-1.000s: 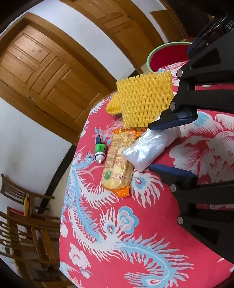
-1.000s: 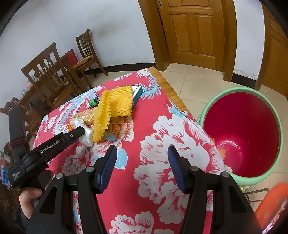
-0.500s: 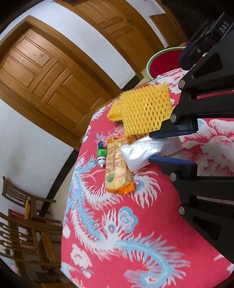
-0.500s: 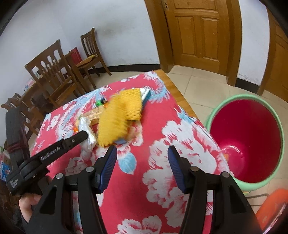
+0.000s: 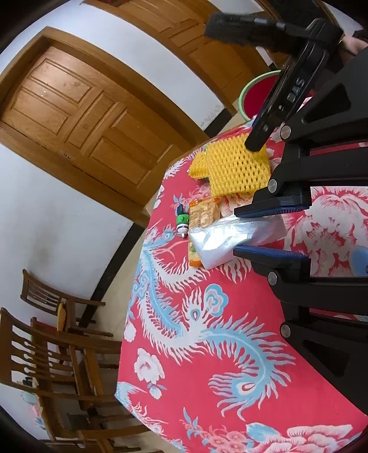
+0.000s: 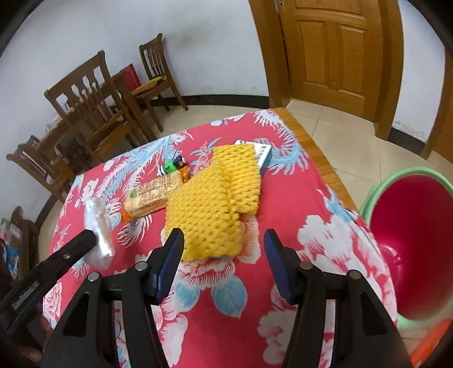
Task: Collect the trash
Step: 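Lift the plastic bag with the left tool while the right tool grasps a yellow foam sleeve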
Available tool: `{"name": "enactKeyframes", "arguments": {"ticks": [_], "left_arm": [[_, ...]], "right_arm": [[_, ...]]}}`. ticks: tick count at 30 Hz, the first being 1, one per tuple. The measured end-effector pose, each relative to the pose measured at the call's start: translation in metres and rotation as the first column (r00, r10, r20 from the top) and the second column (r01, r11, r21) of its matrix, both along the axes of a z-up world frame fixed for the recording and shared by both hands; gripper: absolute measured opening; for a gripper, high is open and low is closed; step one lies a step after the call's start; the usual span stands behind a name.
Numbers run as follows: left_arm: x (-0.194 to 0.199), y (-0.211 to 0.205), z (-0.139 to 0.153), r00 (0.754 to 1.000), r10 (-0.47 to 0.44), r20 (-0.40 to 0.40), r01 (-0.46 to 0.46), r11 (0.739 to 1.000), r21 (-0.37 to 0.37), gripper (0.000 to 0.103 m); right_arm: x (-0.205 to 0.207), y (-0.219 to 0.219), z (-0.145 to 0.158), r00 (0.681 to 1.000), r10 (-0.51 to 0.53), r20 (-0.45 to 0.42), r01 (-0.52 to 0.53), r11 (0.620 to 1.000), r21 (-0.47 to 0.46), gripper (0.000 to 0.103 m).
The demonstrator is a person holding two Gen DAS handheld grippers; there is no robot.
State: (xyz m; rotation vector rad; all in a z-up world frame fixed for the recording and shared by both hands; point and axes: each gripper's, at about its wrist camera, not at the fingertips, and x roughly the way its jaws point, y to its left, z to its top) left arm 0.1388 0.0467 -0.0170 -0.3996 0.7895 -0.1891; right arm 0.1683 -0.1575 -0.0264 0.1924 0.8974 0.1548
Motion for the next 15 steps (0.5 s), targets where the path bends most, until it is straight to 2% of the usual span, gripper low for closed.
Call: {"name": "enactKeyframes", "arguments": {"ticks": [2,3,4,7,15], "left_arm": [[-0.002,0.0,0.0,1.0,-0.005,-0.001,0.005,1.0,-0.003,0.02],[-0.003,-0.001,0.0,1.0,-0.007,-0.001,0.007,1.0,-0.003,0.02],[-0.003,-0.002,0.0,1.0,-0.01,-0.002,0.01,1.0,0.0,0.02],[-0.006,-0.006,0.001,1.0,-0.017,-0.004,0.017,1.0,0.007,0.02],[-0.018,-0.007,0.009,1.0,-0.006,0.003,0.006,1.0,0.028,0.02]], "right_arm": [[0.004,0.002,-0.005,1.0,0.009,-0.014,-0.009,1.0,0.013,0.059],[0.006,0.003,-0.008,1.0,0.014,-0.021,-0.013,1.0,0.022,0.05],[0.007,0.004,-0.009,1.0,0.018,-0.022,-0.017,0.999,0.033,0.035],[0.007,0.009,-0.01,0.999,0.035,-0.023,-0.034,0.998,0.051,0.014],[-0.021,0.017,0.013,0.992,0.1,0.079,-0.106,0.992,0.071,0.01]]}}
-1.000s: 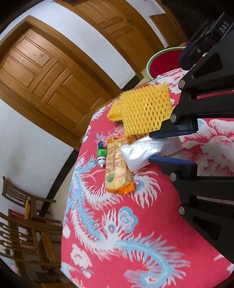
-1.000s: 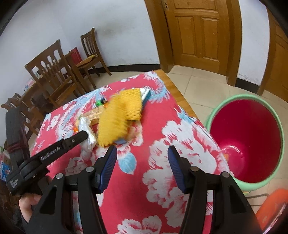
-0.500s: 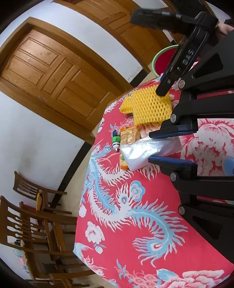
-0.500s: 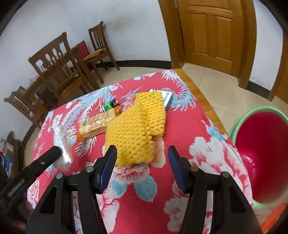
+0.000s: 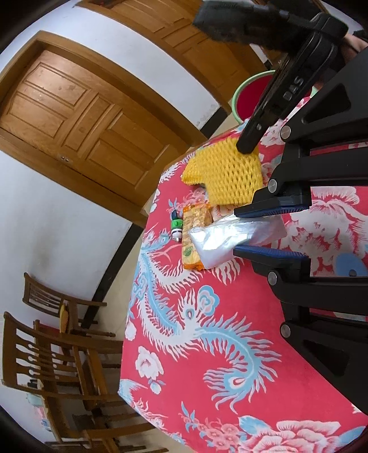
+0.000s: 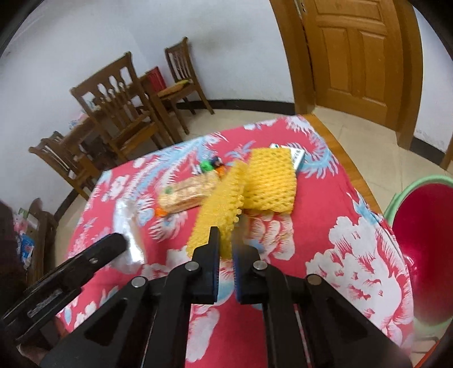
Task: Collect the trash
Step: 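Lift the plastic bag with the left tool while the right tool grasps a yellow foam sleeve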
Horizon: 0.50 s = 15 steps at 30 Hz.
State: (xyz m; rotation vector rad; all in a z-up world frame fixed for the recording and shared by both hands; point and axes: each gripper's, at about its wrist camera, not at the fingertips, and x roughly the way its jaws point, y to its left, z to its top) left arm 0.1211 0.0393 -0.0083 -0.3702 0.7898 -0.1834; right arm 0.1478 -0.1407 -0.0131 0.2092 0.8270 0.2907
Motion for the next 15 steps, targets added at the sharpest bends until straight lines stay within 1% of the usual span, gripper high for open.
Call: {"name": "enactKeyframes", "arguments": {"ticks": [4,9,15], "left_arm": [[-0.006,-0.004,0.007,1.0,-0.002,0.013,0.001,1.0,0.015,0.02],[-0.014,-0.013,0.013,1.0,-0.015,0.022,0.014,1.0,0.023,0.02],[-0.02,-0.031,0.02,0.998,-0.054,0.031,0.054,0.998,0.015,0.02]], "right_arm": [[-0.019,-0.006,0.012,0.999,-0.003,0.035,0.001,0.999,0.034,0.01],[-0.046,-0.021,0.026,0.996,-0.037,0.081,0.032,0.997,0.067,0.01],[-0.074,-0.046,0.041,0.987,-0.089,0.135,0.08,0.994,0.069,0.01]]}}
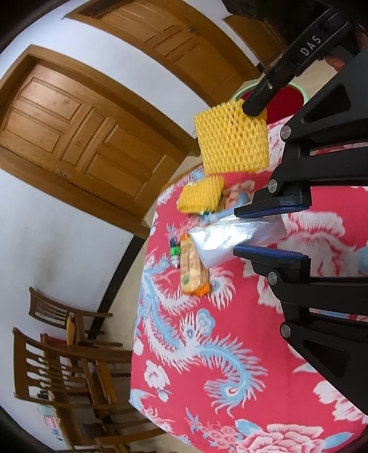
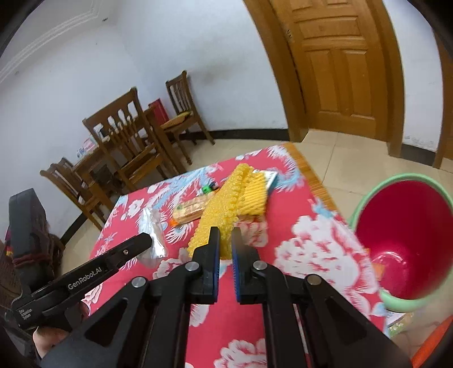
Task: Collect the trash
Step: 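Lift the plastic bag with the left tool while the right tool grasps a yellow foam sleeve, then carry both items over the red bin and open both tools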
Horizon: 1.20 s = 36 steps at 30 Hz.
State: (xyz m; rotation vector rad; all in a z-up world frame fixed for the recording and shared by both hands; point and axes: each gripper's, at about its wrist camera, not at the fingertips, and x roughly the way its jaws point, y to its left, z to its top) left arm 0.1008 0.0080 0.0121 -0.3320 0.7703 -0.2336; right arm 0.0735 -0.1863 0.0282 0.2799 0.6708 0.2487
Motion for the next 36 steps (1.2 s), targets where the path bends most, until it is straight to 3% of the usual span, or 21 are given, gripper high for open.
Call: {"name": "enactKeyframes", "arguments": {"ticks": [12,21,36], "left_arm": [[-0.007,-0.051,0.016,0.995,-0.094,0.027,0.094,0.995,0.019,0.02],[-0.011,-0.092,0.025,0.986,-0.161,0.039,0.159,0.987,0.033,0.02],[-0.004,-0.174,0.028,0.95,-0.31,0.046,0.305,0.949,0.082,0.02]], "right_arm": [[-0.042,-0.058,0.025,0.986,-0.133,0.102,0.134,0.991,0.002,0.01],[-0.054,-0.107,0.013,0.98,-0.188,0.062,0.182,0.979,0.092,0.01],[-0.063,-0.179,-0.011,0.924,-0.382,0.006,0.38,0.922,0.079,0.01]]}}
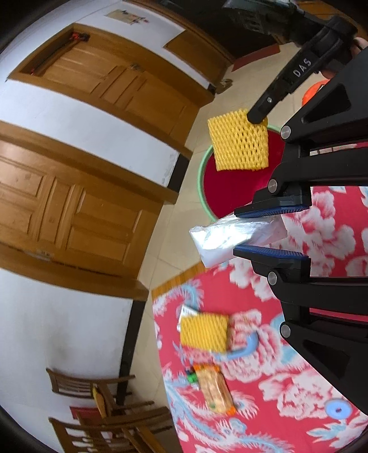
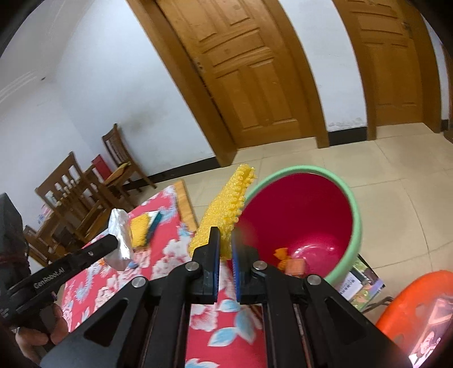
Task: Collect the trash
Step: 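Carry both items over the red bin and open both tools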
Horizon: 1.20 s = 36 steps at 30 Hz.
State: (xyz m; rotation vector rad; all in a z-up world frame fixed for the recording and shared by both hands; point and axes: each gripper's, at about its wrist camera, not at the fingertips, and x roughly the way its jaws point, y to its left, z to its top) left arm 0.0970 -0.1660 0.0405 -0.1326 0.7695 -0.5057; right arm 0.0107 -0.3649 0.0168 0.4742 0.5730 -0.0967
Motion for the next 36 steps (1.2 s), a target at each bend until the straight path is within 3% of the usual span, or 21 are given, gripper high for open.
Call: {"name": "enactKeyframes", "arguments": {"ticks": [12,21,27,36], "left_arm": [[0.012,-0.057,-0.02,0.995,-0.085,-0.042,0.087,0.996,0.037,0.02],[0.023,-0.081,-0.034,0.992,-0.106,-0.072,0.111,0.992,0.061,0.02],[0.028,-0.094,-0.043,0.988,-0.125,-0.088,0.131,0.989,0.074,0.02],[0.031,-0.115,-0.055,0.983,-0.15,-0.106,0.16,0.983,0.09,0.02]], "right_arm": [[0.005,-0.043,-0.031,0.993,-0.092,-0.08,0.094,0.995,0.029,0.01],[0.005,-0.055,-0.041,0.992,-0.085,-0.095,0.092,0.993,0.075,0.014],[0.001,-0.056,-0.036,0.99,-0.111,-0.081,0.117,0.99,0.077,0.031],[-0.006,-0.06,-0.032,0.985,-0.156,-0.075,0.162,0.984,0.078,0.034]]}}
